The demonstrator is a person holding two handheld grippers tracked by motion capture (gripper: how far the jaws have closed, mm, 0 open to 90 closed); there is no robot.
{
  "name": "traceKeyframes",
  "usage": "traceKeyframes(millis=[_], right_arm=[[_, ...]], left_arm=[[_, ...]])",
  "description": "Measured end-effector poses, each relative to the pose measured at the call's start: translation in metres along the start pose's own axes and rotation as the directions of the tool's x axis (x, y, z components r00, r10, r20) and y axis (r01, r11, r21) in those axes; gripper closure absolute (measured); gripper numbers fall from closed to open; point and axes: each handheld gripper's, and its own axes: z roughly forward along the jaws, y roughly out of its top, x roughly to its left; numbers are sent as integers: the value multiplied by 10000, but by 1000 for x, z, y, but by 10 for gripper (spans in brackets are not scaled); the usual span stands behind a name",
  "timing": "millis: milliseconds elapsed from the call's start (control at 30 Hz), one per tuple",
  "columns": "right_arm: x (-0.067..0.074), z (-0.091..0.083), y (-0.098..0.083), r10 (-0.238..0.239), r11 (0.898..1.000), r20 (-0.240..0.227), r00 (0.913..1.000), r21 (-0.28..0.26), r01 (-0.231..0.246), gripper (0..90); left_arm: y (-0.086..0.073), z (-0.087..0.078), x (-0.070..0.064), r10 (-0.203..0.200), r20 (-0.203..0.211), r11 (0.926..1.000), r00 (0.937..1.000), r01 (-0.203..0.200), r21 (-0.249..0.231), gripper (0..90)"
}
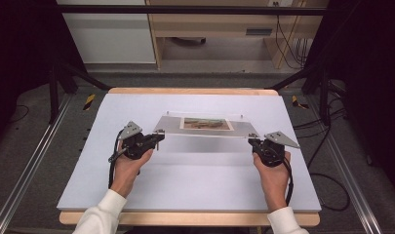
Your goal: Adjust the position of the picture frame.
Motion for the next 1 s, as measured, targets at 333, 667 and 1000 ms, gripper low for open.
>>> traceKeyframes(millis=[333,667,1000], right_arm=[[9,0,-15,-92,9992,-136,9999,379,97,843],[8,1,-29,100,9967,-296,9995,802,-76,849],[7,3,-36,129,9943,-356,9993,1066,-90,849]], left_arm=[[-19,-6,0,-153,-304,9976,9994,173,675,836],[-32,-6,-4,18,-461,9932,9989,36,1162,840],[-40,-5,-6,102,-548,9902,9984,-24,1397,841]])
